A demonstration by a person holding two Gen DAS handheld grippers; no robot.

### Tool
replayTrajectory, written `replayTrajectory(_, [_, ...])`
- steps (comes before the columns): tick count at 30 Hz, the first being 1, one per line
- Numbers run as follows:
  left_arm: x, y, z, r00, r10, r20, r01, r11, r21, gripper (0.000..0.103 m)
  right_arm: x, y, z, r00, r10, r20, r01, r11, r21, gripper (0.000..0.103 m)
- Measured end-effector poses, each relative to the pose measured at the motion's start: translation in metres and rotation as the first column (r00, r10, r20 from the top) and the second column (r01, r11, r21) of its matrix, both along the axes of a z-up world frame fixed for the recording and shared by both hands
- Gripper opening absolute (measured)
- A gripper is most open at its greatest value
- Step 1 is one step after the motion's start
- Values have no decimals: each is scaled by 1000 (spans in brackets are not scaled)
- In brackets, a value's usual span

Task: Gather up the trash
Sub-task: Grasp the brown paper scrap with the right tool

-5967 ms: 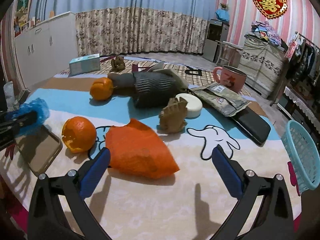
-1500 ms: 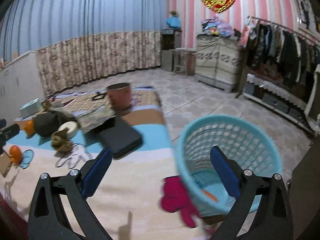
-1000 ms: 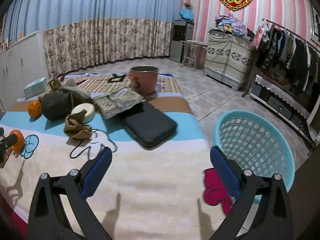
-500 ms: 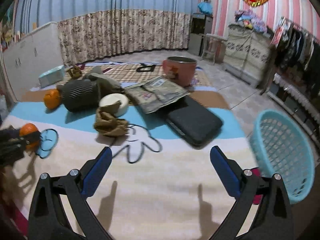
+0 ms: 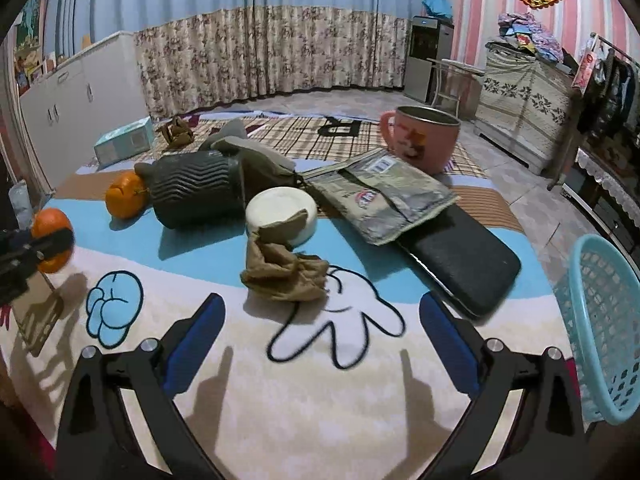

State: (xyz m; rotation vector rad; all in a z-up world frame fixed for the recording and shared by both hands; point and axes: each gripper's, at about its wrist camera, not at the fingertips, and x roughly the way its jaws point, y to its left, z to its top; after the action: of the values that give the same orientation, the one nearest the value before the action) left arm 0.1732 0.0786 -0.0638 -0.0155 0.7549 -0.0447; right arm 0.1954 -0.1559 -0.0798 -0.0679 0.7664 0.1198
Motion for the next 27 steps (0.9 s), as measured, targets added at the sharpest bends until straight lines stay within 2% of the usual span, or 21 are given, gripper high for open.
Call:
replayTrajectory(2, [1,3,0,1000,13,-1,-13,1000,-3,41,5,3,-2,1000,2,-10,-2,1000,-3,93])
replayTrajectory(4, [3,6,-1,1000,24,-2,-24,1000,-2,41,12,5,-5,999,9,-31,-9,1000,5,85])
replayTrajectory(7, [5,10,0,999,38,0,-38,999,-13,41,20,10,-10,997,27,-68,-26,1000,14,70])
replayTrajectory(9, [5,12,2,999,45,5,-45,999,-30,41,23,14,-15,995,50,-84,-48,999,21,52])
replayTrajectory(18, [2,7,11,998,52,21,-51,998,-42,41,3,2,1,998,55,-18,-54,998,35,47])
replayTrajectory(27, [0,-28,21,999,9,37,-8,1000,-29,41,-27,-57,35,998,-19,62,16,998,60,47])
